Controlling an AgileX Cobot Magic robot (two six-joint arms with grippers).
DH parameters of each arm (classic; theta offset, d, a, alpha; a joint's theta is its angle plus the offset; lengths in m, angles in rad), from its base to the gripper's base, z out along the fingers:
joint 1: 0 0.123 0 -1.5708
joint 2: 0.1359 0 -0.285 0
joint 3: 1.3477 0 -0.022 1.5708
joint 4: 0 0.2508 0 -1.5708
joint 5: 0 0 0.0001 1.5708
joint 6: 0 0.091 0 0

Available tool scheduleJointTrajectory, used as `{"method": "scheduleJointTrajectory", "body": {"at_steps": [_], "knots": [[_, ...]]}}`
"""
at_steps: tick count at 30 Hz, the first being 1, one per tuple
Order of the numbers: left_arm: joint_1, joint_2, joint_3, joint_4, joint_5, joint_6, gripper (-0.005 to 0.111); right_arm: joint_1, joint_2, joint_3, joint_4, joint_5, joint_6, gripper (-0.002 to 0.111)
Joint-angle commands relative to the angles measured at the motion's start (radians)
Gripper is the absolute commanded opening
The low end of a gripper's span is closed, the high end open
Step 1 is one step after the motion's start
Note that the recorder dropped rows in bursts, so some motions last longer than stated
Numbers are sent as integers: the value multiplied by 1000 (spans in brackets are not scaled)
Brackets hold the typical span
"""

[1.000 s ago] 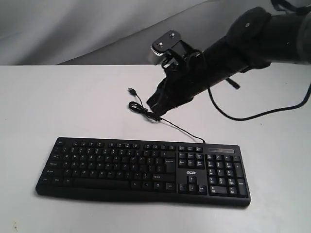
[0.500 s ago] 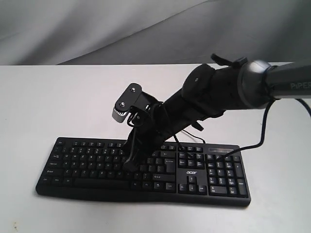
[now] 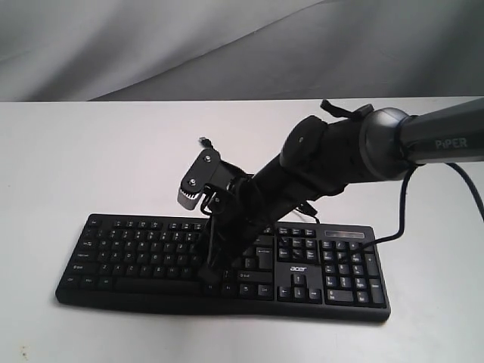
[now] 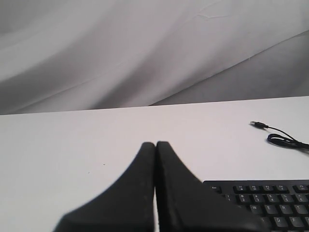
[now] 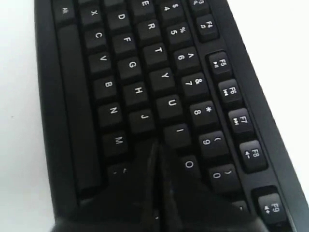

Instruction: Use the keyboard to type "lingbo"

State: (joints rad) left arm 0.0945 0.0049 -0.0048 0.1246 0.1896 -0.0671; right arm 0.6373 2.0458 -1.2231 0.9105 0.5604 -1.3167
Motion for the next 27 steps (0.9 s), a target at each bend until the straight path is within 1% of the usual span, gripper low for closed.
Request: {"method": "scheduleJointTrajectory", "body": {"at_steps": [1,27], "knots": [[-5,-5,5,0,-6,-2,1,7,-2,11,-10,6,-11,0],[-5,-5,5,0,-6,-2,1,13,9,16,-28,-18,-13,0]]}}
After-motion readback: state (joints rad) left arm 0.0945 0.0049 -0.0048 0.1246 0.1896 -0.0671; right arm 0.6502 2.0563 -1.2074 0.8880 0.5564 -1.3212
